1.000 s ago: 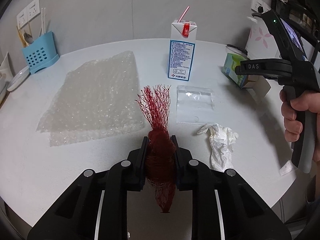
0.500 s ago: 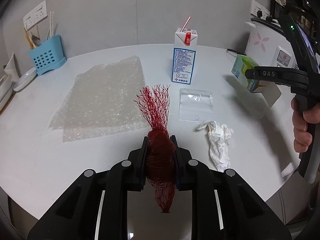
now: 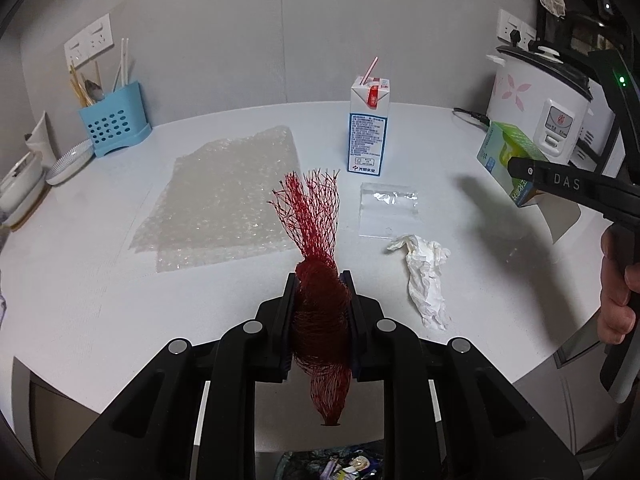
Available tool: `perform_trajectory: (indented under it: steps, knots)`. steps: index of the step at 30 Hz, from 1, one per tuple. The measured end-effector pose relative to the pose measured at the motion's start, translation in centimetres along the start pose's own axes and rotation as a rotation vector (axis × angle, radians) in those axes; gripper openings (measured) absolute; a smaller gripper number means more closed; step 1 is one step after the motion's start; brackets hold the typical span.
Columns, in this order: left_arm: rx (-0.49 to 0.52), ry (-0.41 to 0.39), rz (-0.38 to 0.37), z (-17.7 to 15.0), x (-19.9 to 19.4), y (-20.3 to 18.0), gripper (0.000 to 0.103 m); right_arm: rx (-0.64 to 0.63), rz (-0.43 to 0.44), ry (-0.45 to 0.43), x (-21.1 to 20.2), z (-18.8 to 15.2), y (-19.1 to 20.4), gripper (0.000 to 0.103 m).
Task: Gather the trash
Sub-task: 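Carry the red net bag and green box down over the wastebasket with both tools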
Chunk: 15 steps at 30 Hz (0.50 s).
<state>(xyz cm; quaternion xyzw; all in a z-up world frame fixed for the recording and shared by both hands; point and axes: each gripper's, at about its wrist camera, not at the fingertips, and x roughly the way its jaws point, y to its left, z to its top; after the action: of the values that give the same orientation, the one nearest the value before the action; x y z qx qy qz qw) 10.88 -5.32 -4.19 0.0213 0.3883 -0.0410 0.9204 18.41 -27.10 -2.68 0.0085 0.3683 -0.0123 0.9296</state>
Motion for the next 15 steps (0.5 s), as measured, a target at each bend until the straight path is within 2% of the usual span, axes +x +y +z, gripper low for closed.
perform_trajectory:
  steps: [9,15]
  knots:
    - [-0.002,-0.039,0.005,-1.3,-3.4,0.1,0.019,-0.047,0.010,-0.069,-5.0,-2.9,1.2,0.046]
    - [-0.015,-0.059,-0.001,-2.6,-5.0,0.4,0.019,-0.043,0.048,-0.117,-8.3,-5.1,1.4,0.046]
